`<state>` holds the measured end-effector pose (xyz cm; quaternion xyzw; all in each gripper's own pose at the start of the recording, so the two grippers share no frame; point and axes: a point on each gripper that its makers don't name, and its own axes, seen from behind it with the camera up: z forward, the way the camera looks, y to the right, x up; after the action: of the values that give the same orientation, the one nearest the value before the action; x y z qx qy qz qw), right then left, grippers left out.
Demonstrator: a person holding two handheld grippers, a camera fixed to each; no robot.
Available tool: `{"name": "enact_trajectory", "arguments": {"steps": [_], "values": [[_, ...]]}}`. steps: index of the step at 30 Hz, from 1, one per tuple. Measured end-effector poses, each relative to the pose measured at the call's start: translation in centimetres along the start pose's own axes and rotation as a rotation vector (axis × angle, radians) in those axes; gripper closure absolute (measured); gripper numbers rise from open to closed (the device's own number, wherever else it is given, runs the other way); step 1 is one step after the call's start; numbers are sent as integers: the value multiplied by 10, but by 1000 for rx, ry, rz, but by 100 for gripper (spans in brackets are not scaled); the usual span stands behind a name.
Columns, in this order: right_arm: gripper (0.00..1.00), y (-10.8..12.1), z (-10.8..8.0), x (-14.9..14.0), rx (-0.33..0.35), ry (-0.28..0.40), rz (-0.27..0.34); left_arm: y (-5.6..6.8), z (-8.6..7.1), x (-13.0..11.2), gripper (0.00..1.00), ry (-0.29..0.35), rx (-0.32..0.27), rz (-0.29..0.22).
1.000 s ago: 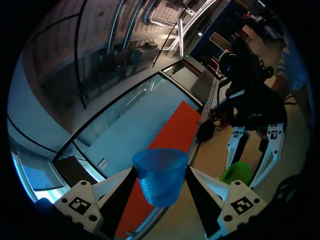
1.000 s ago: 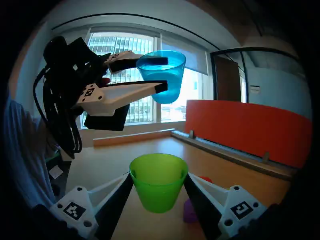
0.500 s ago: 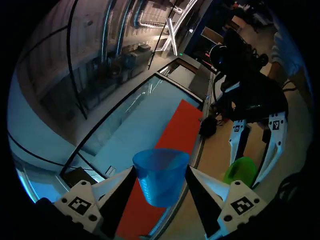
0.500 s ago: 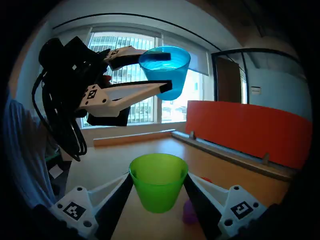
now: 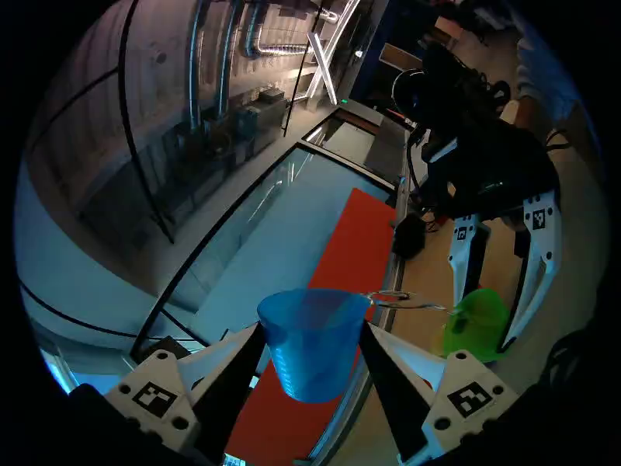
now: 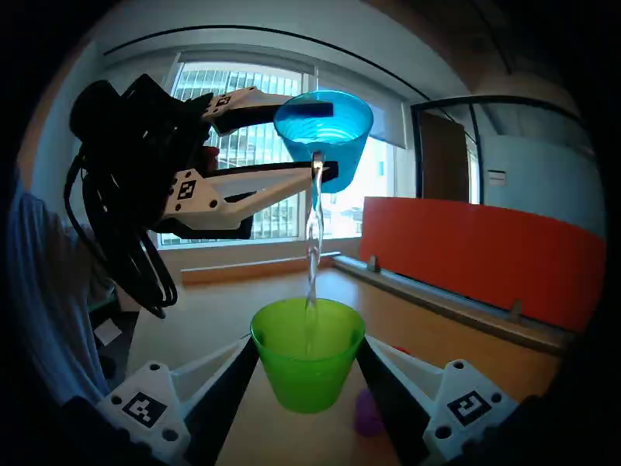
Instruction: Pour water
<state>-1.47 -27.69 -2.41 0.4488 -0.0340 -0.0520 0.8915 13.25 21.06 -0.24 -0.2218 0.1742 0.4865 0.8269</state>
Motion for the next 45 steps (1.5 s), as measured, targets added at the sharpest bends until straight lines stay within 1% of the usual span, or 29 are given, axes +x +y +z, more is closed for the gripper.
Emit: {"name": "enact_trajectory", "arguments": {"steps": [6, 17, 29, 45], "values": [[11, 2, -1, 1, -3, -1, -3, -1, 1, 0, 16, 0, 9, 22], [11, 4, -1, 1, -8, -1, -8, -8, 2, 0, 16, -4, 28, 67], [11, 8, -2, 2, -14, 7, -10, -16, 0, 7, 16, 3, 50, 129], [11, 11, -3, 3, -19, 12, -15, -18, 0, 15, 16, 17, 69, 212]]}}
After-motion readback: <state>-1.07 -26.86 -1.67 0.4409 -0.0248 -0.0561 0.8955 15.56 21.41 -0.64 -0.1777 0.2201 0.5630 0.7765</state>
